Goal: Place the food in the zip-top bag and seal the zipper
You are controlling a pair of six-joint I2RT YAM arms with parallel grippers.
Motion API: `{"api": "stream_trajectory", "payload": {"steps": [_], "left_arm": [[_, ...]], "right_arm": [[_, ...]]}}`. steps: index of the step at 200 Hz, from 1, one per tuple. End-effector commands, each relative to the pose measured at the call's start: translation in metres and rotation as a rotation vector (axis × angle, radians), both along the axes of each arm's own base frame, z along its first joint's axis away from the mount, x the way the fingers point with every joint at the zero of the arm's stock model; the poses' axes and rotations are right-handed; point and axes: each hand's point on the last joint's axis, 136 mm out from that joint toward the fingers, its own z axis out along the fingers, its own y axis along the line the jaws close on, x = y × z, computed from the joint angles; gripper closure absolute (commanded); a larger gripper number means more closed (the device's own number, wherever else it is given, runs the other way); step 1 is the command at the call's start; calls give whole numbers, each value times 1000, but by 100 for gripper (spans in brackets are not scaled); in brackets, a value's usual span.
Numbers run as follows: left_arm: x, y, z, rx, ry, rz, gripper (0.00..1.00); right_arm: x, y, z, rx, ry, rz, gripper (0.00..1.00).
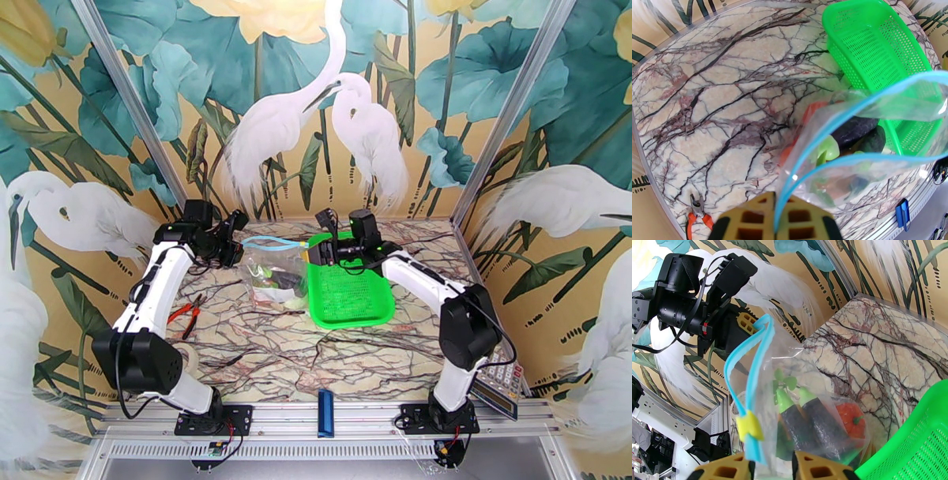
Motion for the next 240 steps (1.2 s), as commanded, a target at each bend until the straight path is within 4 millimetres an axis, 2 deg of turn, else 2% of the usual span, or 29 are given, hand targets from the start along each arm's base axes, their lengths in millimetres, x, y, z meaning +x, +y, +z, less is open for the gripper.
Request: {"api": "stream_trajectory", "payload": {"steps": [1,13,22,38,50,61,71,87,114,137,162,207,223,240], "left_arm": [[0,-2,5,-16,2,-24,100],[0,-1,5,-24,9,-21,100],[0,1,5,-35,14,-16,100],[-1,3,4,-51,26,-6,100],[-1,6,5,-58,34,0,100],[-3,6,4,-68,44,0,100],[-3,6,5,-72,46,-3,100],[-5,7,4,-78,57,-5,98],[-9,11,5,-87,82,11,93],[-14,12,16,-114,81,12,84],[-16,8,43,-147,17,8,78],[-17,1,126,-200,-249,8,69],[-23,-15,150,-255,-319,-55,65],[-27,-39,154,-220,-342,-134,60]], "right_arm": [[4,3,8,34,-32,14,69],[5,3,6,31,-31,10,74],[5,3,5,31,-31,7,75],[6,3,7,40,-28,4,69],[6,4,9,49,-31,3,68],[7,4,12,58,-39,2,74],[7,4,14,66,-45,5,86],[8,6,16,77,-50,10,100],[9,6,24,99,-54,4,100],[9,7,26,104,-52,5,100],[10,7,25,99,-46,3,100],[11,7,22,69,-38,6,100],[10,7,22,57,-38,13,100],[10,7,22,43,-39,20,100]]}}
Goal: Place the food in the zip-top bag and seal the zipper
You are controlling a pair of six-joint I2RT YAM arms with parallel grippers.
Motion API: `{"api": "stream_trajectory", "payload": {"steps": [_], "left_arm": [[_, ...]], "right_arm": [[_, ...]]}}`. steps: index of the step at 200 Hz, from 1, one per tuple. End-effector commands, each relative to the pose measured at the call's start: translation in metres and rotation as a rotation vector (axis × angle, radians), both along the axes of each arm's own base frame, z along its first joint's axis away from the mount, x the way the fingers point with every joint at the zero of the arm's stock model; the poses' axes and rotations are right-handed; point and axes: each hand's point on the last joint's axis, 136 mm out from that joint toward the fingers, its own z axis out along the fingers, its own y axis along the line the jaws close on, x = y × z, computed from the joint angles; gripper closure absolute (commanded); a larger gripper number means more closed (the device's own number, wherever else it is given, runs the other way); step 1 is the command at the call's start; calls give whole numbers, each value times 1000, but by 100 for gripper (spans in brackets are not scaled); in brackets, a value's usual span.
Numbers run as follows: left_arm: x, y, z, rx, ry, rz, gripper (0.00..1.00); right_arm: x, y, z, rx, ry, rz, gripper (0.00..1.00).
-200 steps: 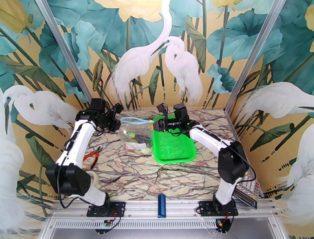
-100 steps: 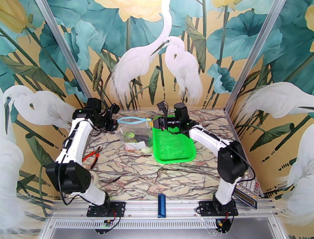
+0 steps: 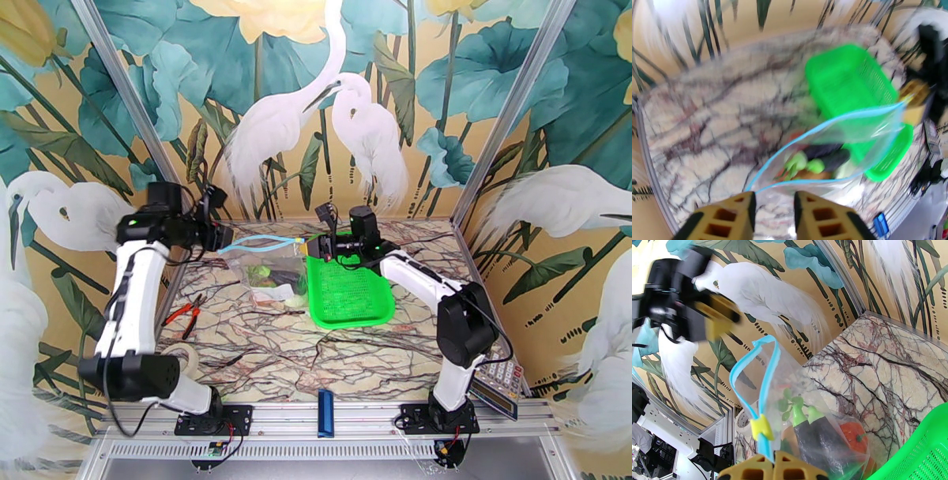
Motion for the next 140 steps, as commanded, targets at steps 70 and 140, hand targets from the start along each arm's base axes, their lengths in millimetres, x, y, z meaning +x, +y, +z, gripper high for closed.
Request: {"api": "stream_trajectory", "payload": {"steps": [70,140], "left_arm": [[7,-118,9,58,-98,-389,52],[15,-143,-10,17,-21,-507,48]], "right_arm": [[-2,8,5,-50,-5,62,100],[-2,20,9,-66,-9,85,100]]}}
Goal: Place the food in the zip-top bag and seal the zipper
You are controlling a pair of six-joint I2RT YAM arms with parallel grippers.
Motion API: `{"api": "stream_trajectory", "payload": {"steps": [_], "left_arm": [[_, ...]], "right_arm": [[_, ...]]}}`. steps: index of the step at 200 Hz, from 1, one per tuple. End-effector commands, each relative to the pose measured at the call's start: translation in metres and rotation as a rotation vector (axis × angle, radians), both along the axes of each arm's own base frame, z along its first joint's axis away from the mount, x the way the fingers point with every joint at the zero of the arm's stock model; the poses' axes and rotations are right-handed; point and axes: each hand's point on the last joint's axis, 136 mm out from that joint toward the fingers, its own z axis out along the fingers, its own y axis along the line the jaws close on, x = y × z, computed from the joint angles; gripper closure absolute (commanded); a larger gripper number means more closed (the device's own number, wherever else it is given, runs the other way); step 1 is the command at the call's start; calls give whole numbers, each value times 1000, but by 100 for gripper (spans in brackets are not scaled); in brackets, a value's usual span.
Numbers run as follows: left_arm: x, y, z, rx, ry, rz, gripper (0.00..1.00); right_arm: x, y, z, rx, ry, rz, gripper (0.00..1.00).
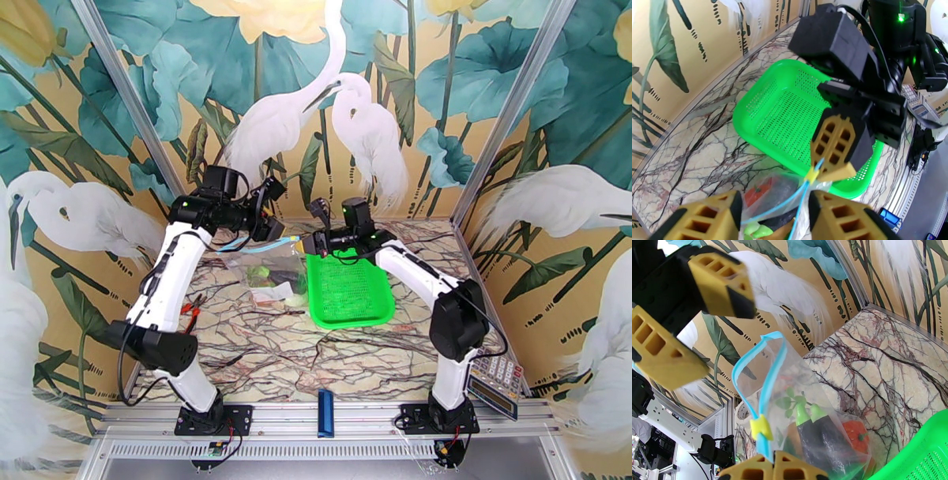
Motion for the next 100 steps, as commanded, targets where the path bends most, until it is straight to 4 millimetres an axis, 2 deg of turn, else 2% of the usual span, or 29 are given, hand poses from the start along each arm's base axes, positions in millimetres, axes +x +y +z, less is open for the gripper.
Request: {"api": "stream_trajectory", "payload": {"steps": [1,48,100], "left_arm": [[-10,-10,0,-22,27,-76,48],[-13,-14,-17,-11,104,-112,43],[-13,-17,-31,-5,152,-132,42]], "right_arm": [[-2,5,2,-3,-7,28,100],[0,7,5,-7,-5,38,100],[2,11,5,-4,0,48,100]]}}
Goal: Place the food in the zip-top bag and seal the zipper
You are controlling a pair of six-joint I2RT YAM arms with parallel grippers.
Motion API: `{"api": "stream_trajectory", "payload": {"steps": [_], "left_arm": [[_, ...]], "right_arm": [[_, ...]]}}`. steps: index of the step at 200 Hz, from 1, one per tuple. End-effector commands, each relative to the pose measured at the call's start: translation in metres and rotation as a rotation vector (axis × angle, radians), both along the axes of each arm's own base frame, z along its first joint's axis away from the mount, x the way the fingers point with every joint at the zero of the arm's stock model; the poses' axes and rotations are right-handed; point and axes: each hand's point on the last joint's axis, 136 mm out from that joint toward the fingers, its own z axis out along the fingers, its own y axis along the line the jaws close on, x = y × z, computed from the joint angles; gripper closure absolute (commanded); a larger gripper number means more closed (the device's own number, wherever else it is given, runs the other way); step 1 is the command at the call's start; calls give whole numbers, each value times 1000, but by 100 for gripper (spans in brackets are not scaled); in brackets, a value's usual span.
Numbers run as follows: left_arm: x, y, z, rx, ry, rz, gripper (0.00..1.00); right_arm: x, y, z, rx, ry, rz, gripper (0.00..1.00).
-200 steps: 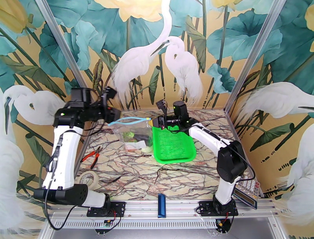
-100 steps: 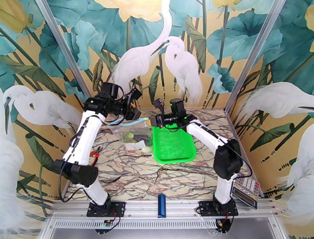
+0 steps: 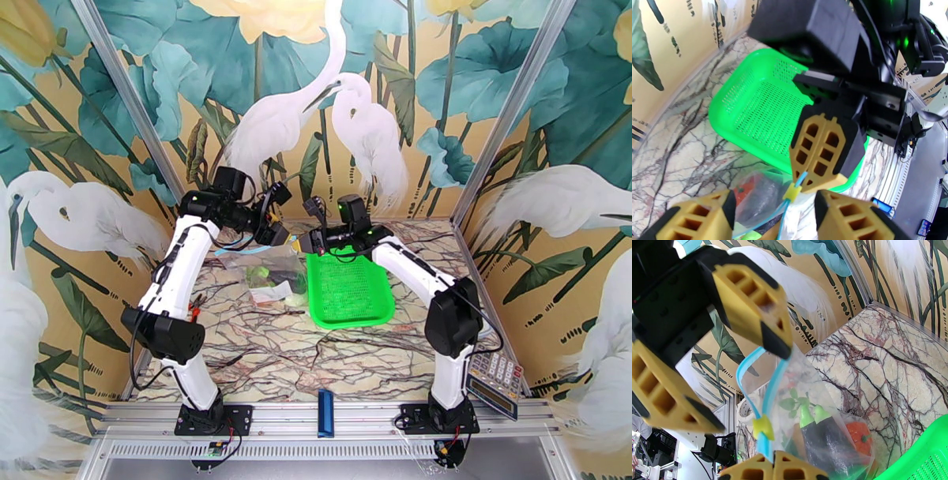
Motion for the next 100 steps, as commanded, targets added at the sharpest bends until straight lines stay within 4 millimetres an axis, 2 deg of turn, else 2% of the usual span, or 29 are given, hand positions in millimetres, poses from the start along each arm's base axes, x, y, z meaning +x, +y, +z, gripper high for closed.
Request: {"api": "stream_trajectory", "payload": {"steps": [1,81,100], "left_arm": [[-8,-7,-4,-10,30,-46,43],[-8,-12,-17,-20,93,-74,44],[-8,-14,-18,-30,104,-81,51]], "right_arm": [[-1,5,3,9,-8,27,100],[2,6,3,1,-13,19,100],[3,6,4,2,-14,19,100]]}}
